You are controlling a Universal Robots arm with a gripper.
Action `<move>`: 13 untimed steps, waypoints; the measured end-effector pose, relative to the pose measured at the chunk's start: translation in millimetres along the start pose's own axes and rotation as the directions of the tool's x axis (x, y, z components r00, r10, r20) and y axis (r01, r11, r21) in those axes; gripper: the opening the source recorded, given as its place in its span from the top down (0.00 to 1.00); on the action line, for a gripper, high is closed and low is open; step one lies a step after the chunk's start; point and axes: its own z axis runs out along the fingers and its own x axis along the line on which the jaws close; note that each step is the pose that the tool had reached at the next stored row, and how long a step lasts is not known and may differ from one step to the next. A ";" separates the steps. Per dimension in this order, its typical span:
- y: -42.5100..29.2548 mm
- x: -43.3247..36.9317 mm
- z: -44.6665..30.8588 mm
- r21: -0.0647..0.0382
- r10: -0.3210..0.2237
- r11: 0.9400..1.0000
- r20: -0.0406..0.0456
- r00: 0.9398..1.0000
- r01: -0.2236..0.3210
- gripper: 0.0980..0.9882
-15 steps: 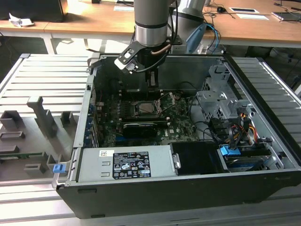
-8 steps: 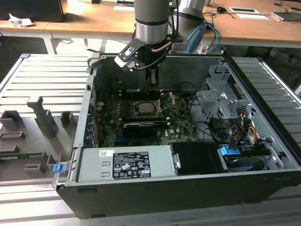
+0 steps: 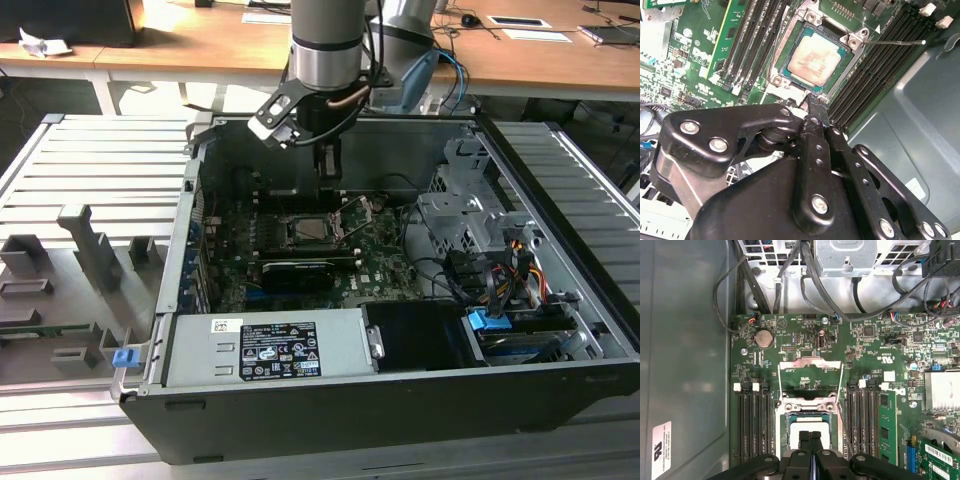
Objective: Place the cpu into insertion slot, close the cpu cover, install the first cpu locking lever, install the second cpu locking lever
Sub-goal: 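Close the cpu cover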
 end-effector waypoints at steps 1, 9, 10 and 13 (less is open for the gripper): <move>0.3 0.1 -0.2 0.000 0.000 1.000 0.000 1.000 0.000 0.99; 2.3 0.8 -9.1 0.000 0.000 1.000 0.003 1.000 0.000 0.99; 3.4 0.8 -9.6 0.000 0.000 1.000 0.003 1.000 0.000 0.99; 6.6 0.9 -10.6 0.000 0.000 1.000 0.003 1.000 0.000 0.99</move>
